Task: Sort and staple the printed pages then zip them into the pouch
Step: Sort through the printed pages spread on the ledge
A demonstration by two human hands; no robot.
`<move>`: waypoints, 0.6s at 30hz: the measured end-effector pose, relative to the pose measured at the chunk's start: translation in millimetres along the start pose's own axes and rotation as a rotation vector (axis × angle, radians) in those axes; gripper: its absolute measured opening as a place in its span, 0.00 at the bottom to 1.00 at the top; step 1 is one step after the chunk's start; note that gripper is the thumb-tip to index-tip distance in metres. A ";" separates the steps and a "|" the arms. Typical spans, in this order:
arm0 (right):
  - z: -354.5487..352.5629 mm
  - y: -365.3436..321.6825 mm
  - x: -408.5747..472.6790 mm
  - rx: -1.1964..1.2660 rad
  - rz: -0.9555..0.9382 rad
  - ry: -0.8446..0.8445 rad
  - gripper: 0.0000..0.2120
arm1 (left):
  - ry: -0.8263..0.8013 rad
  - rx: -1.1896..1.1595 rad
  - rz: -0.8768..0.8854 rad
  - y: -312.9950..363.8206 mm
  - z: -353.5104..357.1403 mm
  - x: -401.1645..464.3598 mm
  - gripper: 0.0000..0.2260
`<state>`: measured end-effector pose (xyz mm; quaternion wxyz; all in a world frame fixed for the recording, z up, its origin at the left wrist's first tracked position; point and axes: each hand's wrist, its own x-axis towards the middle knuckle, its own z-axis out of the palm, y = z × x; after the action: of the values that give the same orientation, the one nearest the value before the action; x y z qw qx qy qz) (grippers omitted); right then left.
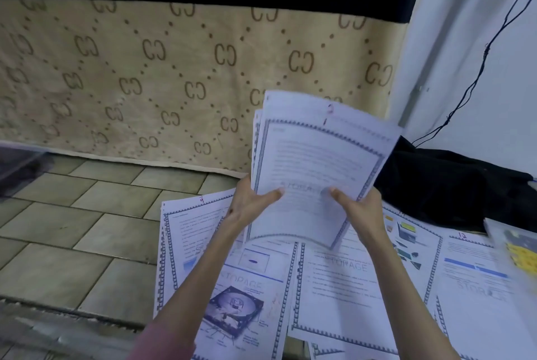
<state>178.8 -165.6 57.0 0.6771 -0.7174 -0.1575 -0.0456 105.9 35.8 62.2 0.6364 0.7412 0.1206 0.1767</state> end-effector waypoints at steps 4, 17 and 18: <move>-2.1 24.0 -10.2 -0.017 0.018 -0.123 0.16 | 0.051 -0.014 -0.104 -28.6 -3.9 -8.8 0.16; 3.1 34.8 -16.0 -0.176 0.040 -0.077 0.12 | 0.035 -0.017 -0.121 -42.0 6.9 -14.5 0.11; -2.3 33.0 -13.5 -0.181 0.062 -0.053 0.11 | -0.021 -0.023 -0.108 -37.1 5.6 -13.6 0.11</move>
<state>175.8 -171.3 21.9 0.6063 -0.7810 -0.1481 -0.0196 97.6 31.3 23.4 0.6546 0.7280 0.1519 0.1357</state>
